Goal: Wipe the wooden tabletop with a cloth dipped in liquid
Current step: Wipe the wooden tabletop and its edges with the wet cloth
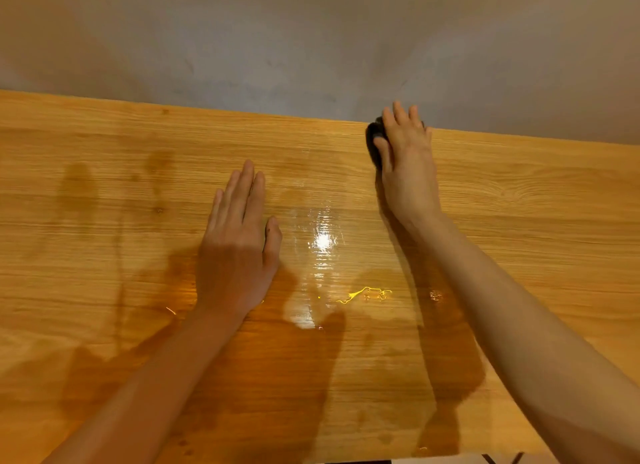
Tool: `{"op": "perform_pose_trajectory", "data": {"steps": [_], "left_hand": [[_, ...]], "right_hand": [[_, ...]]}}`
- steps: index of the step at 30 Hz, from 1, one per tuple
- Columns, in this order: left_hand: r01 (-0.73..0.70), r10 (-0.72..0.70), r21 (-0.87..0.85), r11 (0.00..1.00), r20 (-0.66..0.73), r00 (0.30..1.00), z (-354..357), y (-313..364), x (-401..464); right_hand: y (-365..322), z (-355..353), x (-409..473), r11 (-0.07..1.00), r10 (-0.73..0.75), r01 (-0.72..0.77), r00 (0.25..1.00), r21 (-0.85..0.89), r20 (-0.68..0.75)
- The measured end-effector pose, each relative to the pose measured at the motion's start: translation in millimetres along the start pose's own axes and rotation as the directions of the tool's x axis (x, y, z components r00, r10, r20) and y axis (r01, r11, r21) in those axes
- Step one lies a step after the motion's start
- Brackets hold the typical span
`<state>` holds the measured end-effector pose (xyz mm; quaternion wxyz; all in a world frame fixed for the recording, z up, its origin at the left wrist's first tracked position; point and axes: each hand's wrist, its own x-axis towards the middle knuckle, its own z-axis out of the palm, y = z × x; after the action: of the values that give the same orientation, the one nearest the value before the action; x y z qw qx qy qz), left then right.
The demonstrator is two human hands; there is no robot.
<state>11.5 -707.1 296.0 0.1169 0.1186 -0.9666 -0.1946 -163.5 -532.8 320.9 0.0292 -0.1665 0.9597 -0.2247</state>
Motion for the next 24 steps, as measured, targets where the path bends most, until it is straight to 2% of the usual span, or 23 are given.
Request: {"op": "perform_pose_trajectory", "data": {"steps": [3, 5, 7, 10, 12, 16, 17, 20, 21, 22, 24], "left_hand": [[-0.005, 0.005, -0.010, 1.000, -0.011, 1.000, 1, 0, -1], [0.001, -0.002, -0.009, 1.000, -0.012, 1.000, 1, 0, 0], [0.010, -0.010, -0.008, 1.000, -0.011, 1.000, 0, 0, 1], [0.016, -0.016, -0.006, 1.000, 0.008, 1.000, -1, 1, 1], [0.032, -0.032, -0.009, 0.999, 0.019, 0.999, -1, 1, 1], [0.021, -0.021, -0.009, 1.000, 0.025, 0.999, -2, 1, 1], [0.015, -0.015, -0.008, 1.000, 0.030, 0.999, -3, 0, 1], [0.013, -0.013, -0.011, 1.000, 0.044, 0.999, -3, 0, 1], [0.020, -0.019, -0.014, 1.000, 0.051, 0.998, -3, 0, 0], [0.027, -0.026, -0.013, 1.000, 0.060, 0.998, -3, 0, 0], [0.031, -0.030, -0.006, 1.000, 0.077, 0.997, -4, 0, 0]], "right_hand": [[-3, 3, -25, 0.998, 0.046, -0.044, 0.997, 0.034, -0.060], [-11, 1, -89, 0.999, 0.000, 0.003, 0.999, 0.055, -0.049], [-14, -1, -148, 0.996, -0.069, 0.068, 0.997, 0.057, 0.025], [-1, -3, -137, 0.984, -0.180, 0.179, 0.981, 0.019, 0.076], [4, -1, -86, 0.991, -0.130, 0.131, 0.991, -0.023, 0.024], [6, -1, -12, 0.992, 0.119, -0.117, 0.990, 0.037, -0.078], [4, -1, -20, 0.993, 0.113, -0.110, 0.991, 0.047, -0.076], [15, -11, -86, 0.995, -0.094, 0.094, 0.995, 0.019, 0.036], [28, -19, -105, 0.993, -0.120, 0.121, 0.991, 0.000, 0.066], [44, -27, -114, 0.996, -0.088, 0.089, 0.994, -0.010, 0.060], [66, -40, -114, 0.993, 0.116, -0.114, 0.993, 0.038, -0.033]]}}
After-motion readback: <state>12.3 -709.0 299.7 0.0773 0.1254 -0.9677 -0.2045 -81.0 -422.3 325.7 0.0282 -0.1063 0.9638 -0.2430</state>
